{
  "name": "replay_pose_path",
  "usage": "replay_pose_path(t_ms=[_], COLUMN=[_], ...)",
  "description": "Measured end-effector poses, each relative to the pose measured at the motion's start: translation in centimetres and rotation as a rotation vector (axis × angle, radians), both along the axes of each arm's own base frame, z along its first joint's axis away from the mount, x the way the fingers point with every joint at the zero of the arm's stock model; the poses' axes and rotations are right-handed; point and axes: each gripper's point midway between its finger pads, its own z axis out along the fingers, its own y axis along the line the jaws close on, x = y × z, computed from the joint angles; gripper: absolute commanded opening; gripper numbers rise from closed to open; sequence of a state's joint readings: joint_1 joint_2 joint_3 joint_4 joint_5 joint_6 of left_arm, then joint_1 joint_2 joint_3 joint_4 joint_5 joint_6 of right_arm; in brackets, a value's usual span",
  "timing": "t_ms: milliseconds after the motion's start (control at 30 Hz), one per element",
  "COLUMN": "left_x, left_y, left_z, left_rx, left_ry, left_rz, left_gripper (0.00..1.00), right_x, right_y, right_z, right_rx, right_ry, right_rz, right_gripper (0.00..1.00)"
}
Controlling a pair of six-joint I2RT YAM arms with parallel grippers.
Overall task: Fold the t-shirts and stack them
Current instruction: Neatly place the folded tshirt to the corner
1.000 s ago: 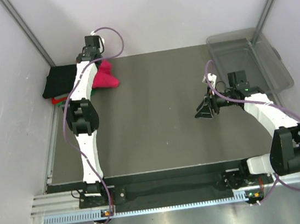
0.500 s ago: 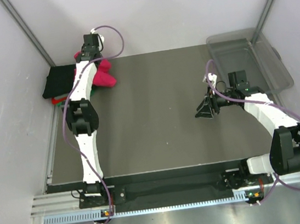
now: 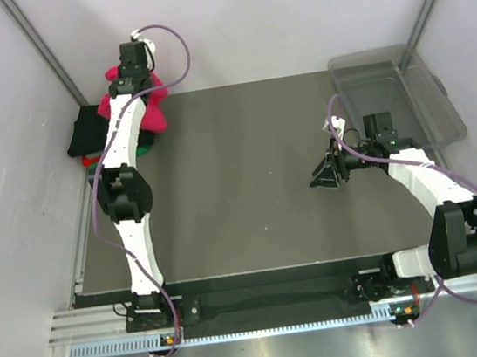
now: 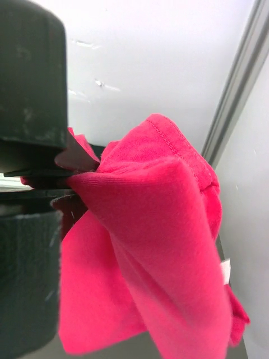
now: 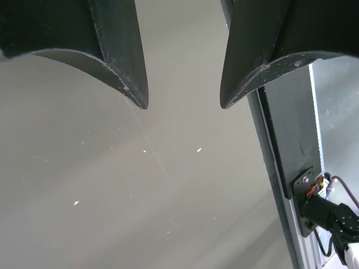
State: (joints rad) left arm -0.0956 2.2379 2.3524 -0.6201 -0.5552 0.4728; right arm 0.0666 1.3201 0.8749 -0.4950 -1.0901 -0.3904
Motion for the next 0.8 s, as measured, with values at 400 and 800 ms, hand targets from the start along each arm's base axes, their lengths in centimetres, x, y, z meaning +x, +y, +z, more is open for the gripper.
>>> replay_pose_path(t_ms=[400, 800], left_x=[0.3, 2.4], left_y=[4.5, 10.8], left_z=[-2.4, -7.7], left_rx=[0.106, 0.19], left_ry=[0.046, 0.056], left_rz=[0.087, 0.212], left_gripper=[0.0, 0.02], right_x=[0.2, 0.4], right_y=[-0.5, -0.5], right_z=[0.1, -0.6], right_rx=[0.009, 0.012], right_ry=[0.0, 0.024], right_rz=[-0.014, -0.009], right_gripper=[0.54, 0.54])
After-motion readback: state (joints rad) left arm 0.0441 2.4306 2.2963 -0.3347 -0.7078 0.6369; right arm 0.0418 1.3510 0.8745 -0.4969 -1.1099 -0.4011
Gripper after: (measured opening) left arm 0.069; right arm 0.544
